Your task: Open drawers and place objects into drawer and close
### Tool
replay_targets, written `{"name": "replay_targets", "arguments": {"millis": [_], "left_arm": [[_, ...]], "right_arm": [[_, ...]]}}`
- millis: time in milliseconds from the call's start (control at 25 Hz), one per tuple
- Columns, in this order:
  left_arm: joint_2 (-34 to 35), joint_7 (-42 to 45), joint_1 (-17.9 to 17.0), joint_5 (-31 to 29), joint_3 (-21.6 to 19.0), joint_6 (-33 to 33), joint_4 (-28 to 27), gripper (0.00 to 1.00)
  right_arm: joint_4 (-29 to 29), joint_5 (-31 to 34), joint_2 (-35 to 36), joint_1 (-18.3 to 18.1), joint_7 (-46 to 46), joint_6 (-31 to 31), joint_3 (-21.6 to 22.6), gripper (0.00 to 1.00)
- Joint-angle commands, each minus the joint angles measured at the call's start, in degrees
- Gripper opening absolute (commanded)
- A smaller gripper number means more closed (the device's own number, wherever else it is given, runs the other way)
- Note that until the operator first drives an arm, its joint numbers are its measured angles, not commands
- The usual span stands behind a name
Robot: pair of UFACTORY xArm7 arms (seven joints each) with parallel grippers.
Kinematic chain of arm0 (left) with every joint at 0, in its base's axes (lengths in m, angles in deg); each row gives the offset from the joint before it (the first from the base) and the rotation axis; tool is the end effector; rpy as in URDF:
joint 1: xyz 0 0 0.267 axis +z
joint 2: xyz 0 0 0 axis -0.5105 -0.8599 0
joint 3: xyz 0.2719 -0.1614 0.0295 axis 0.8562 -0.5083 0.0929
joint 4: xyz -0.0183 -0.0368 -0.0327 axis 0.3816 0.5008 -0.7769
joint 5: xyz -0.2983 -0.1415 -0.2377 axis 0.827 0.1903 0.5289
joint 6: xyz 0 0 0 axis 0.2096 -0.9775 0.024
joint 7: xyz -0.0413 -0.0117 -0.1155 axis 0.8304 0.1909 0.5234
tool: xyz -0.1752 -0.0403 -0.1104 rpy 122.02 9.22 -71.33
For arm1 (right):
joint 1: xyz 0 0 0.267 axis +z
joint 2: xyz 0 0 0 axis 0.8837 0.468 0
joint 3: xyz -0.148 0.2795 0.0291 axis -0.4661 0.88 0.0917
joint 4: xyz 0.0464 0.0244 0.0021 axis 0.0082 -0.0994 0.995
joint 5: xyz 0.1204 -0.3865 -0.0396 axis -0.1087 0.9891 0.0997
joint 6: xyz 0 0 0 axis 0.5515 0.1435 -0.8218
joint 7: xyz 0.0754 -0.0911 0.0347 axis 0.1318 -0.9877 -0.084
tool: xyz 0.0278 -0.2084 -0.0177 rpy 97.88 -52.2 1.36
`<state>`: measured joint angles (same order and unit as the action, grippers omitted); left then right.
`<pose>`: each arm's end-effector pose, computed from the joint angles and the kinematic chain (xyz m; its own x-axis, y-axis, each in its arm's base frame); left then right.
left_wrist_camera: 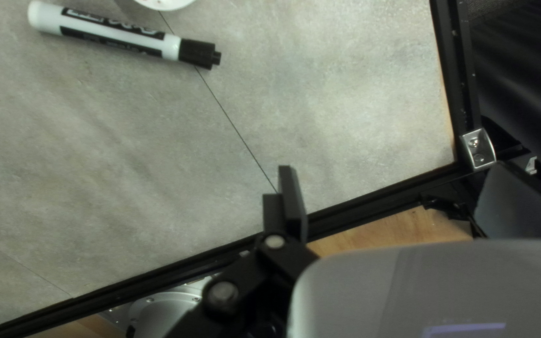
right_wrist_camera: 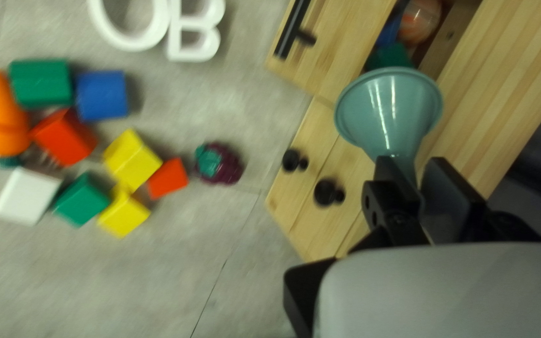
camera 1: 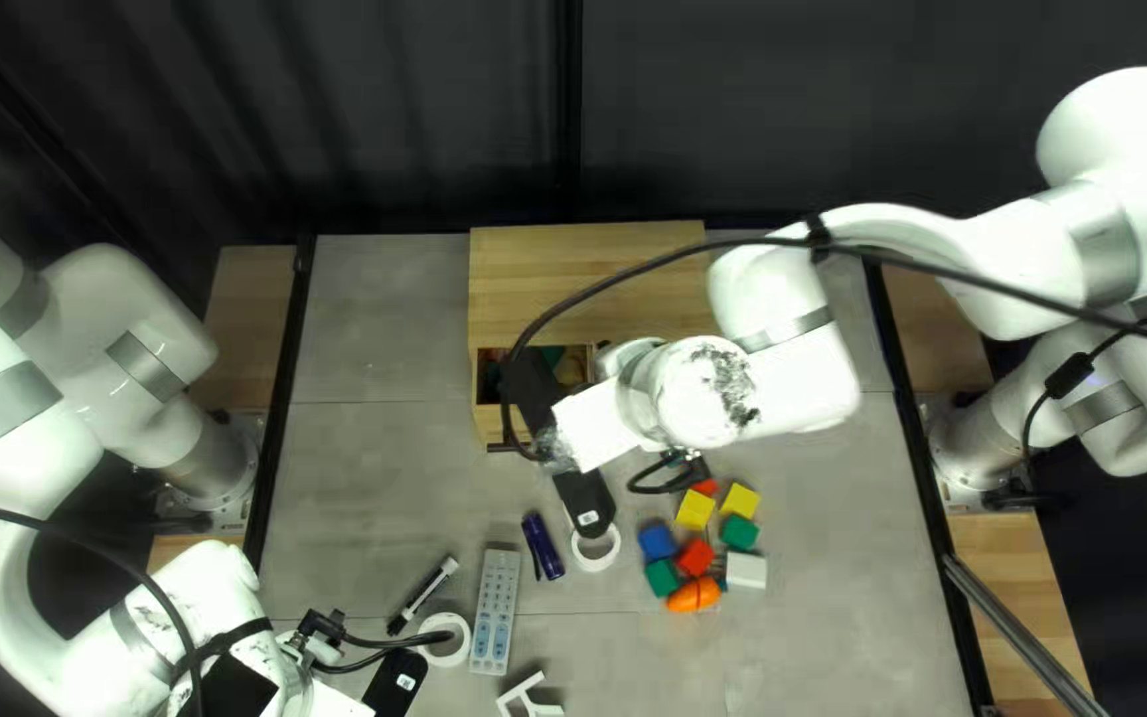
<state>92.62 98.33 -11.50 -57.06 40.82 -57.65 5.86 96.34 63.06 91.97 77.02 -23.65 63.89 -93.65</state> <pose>0.2259 -0.3355 0.0810 0.8781 -0.4545 -0.1494 -0.4560 -0.8896 0.0258 0.6166 -0.0183 0.2242 0.8902 0.4555 -0.0089 0.4083 -0.7889 0.4593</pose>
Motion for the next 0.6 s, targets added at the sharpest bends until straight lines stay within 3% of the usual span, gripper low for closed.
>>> {"name": "replay_targets", "arguments": {"millis": [40,480,560,600], "left_arm": [[0.00,0.00,0.00,0.00,0.00,0.00,0.00,1.00],[0.00,0.00,0.00,0.00,0.00,0.00,0.00,1.00],[0.00,0.00,0.00,0.00,0.00,0.00,0.00,1.00],[0.00,0.00,0.00,0.00,0.00,0.00,0.00,1.00]], "right_arm": [[-0.02,1.02,0.63,-0.88,-0.48,-1.47,-0.84,0.02],[-0.79,1.29,3.77,-2.76,-0.04,-7.34,-2.19,0.02],[-0.40,1.09,4.27,-3.01,-0.20,-7.58,-2.31,0.06],[-0.20,0.96,4.42,-3.11,-0.29,-7.60,-2.36,0.51]]}}
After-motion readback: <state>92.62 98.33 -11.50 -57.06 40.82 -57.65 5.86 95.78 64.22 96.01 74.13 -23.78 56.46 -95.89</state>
